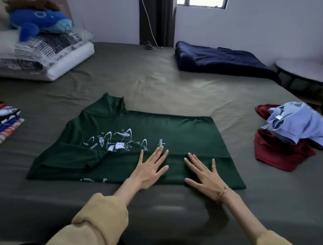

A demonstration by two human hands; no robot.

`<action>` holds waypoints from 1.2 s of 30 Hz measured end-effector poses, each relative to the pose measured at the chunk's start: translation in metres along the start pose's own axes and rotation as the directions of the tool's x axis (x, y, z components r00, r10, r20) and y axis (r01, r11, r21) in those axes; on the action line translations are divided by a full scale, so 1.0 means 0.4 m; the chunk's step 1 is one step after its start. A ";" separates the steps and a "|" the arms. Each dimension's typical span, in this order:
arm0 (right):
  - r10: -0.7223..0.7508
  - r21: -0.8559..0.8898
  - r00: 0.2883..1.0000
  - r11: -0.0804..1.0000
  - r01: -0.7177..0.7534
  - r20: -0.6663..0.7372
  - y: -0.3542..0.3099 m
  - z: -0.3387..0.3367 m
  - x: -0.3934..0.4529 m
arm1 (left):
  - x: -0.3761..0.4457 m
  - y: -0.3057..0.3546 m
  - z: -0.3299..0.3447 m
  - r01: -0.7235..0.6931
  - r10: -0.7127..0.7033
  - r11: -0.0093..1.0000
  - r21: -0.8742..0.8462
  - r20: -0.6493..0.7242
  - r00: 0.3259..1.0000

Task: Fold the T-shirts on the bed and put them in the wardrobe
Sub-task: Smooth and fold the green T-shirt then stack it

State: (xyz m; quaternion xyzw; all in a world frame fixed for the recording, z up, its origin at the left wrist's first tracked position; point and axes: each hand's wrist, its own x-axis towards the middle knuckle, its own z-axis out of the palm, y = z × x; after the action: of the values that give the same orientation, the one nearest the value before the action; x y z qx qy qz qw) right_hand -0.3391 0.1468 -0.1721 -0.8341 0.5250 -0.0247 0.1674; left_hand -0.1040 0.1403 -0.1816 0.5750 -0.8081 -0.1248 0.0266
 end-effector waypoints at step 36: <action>0.313 -0.178 0.919 0.916 -0.359 -0.241 0.216 -0.190 0.571 | 0.488 -0.355 -0.200 0.264 -0.179 0.846 0.462 -0.220 0.959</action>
State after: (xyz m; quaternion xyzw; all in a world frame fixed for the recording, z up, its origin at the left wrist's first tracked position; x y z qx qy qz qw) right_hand -0.3284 -0.1081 -0.1575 -0.7370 0.6752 -0.0245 0.0205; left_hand -0.0238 -0.0996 -0.1567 0.6612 -0.7360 0.1298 -0.0653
